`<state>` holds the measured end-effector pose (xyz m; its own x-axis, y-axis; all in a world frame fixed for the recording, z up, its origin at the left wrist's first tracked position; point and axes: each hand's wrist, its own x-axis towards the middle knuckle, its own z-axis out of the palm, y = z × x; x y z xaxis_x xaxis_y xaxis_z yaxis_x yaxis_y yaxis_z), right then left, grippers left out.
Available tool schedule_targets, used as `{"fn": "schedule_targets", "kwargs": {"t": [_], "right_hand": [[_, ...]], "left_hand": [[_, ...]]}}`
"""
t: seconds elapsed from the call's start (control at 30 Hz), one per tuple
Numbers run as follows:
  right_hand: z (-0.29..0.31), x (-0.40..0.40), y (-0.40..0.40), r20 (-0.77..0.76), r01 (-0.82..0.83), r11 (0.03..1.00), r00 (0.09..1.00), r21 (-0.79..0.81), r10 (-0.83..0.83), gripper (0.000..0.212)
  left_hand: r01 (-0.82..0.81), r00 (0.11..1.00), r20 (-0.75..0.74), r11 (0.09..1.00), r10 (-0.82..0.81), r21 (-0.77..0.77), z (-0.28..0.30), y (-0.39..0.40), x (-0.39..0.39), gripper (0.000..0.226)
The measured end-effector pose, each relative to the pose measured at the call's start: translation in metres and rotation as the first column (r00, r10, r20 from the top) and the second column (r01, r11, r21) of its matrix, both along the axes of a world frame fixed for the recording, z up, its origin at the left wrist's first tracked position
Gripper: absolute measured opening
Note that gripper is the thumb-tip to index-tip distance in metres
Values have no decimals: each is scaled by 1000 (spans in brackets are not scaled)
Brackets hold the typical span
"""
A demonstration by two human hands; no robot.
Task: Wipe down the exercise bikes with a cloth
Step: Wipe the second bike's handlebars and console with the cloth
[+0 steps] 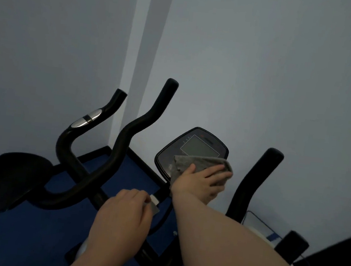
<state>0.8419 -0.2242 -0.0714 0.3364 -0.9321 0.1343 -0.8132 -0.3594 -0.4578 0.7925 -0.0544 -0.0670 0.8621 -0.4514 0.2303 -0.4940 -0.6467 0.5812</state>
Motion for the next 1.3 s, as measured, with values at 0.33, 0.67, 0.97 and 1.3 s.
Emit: {"fn": "schedule_targets", "kwargs": {"t": [0.33, 0.67, 0.97, 1.3], "right_hand": [[-15, 16, -11, -229, -341, 893, 932, -295, 280, 78], [-1, 40, -13, -439, -709, 603, 703, -367, 560, 72], [16, -6, -67, -540, -784, 565, 602, -258, 588, 66], [21, 3, -60, -363, -578, 713, 812, -397, 456, 57]], "left_hand": [[13, 1000, 11, 1000, -13, 6, -3, -1, 1, 19], [-39, 999, 19, 999, 39, -14, -2, -3, 1, 19], [-32, 999, -8, 998, 32, -46, 1, 1, -5, 20], [-51, 999, 6, 997, 52, -65, 2, 0, -2, 21]]}}
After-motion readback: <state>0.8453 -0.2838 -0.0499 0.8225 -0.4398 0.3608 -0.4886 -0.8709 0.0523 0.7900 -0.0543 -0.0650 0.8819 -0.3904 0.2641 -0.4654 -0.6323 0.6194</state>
